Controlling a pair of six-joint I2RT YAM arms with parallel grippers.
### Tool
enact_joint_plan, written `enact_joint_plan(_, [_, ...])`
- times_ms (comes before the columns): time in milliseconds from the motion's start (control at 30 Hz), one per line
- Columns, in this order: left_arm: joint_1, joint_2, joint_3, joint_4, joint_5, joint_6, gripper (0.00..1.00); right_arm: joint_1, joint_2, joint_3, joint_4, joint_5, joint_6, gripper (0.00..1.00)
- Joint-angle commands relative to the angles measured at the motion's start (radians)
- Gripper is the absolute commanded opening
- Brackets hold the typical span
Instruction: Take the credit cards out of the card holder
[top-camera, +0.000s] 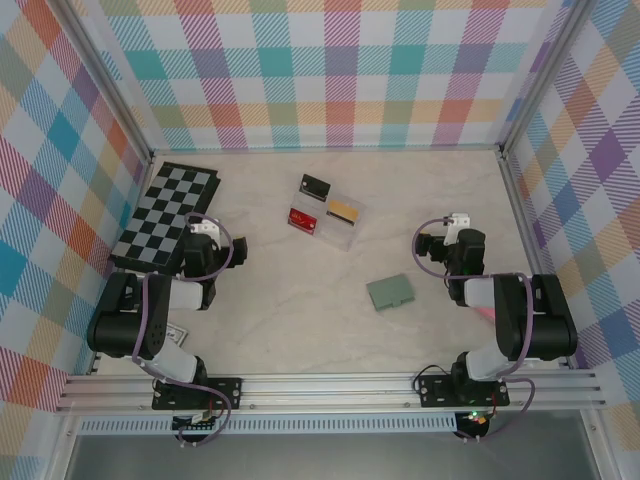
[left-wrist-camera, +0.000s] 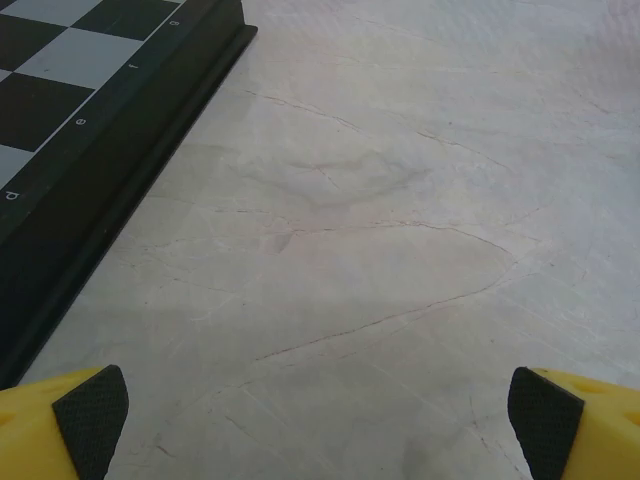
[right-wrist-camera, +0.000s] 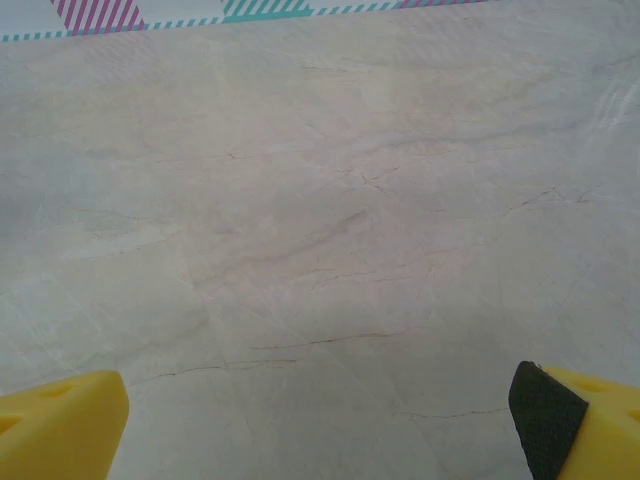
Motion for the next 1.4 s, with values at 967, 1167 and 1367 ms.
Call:
enact_joint_plan(967, [0.003,0.005,0.02,0.038,0.007,-0.012,1.0,-0.002,0.009,0.015,0.046,-0.015,0.006,1.0])
enact_joint_plan(1167, [0.001,-0.063,0.077,-0.113,-0.02,-0.022,1.0,0.001,-0.032,-0.016,0.069,0.006,0.011,1.0])
enact_joint_plan(1367, [-0.005,-0.153,0.136,-0.282,-0.074,-0.043,1.0,0.0,-0.208,0.063,-0.265,0.121,0.053,1.0])
